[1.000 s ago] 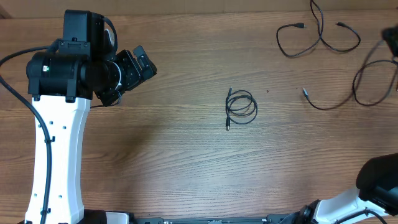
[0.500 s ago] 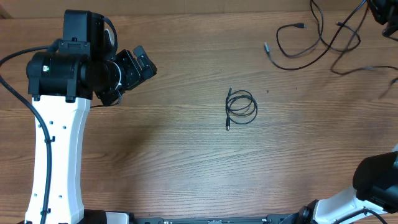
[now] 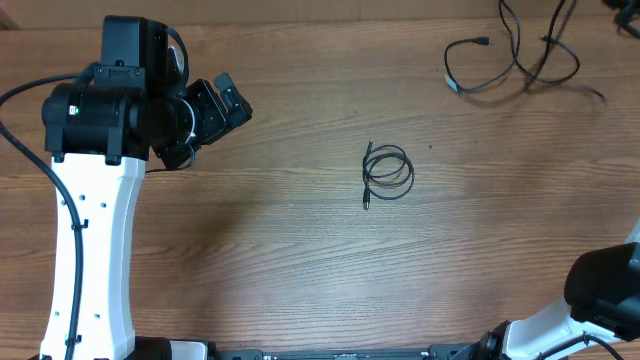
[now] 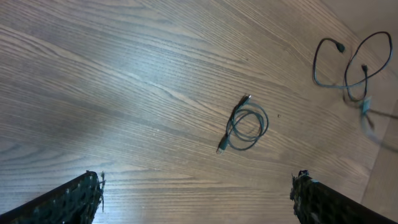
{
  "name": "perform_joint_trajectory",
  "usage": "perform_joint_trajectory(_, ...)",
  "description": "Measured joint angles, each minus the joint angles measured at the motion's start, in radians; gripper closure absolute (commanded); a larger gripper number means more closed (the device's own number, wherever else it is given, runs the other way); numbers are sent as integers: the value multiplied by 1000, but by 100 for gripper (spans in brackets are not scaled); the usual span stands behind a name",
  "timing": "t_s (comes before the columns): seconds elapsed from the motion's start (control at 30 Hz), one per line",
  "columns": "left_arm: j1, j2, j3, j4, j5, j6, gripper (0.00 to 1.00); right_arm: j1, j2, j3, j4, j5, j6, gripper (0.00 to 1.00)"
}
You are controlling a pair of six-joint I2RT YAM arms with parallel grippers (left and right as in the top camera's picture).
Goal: Untangle cables
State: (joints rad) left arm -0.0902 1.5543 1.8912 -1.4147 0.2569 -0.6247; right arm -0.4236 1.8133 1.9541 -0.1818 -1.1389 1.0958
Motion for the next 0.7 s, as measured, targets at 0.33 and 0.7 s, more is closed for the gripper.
perform_joint_trajectory(0.33,0,0,0,-8,0,0,0,-2,0,3,-407,-16,-79,96)
perform_joint_trajectory(0.7,0,0,0,-15,0,0,0,-26,0,2,-686,321,-369,96)
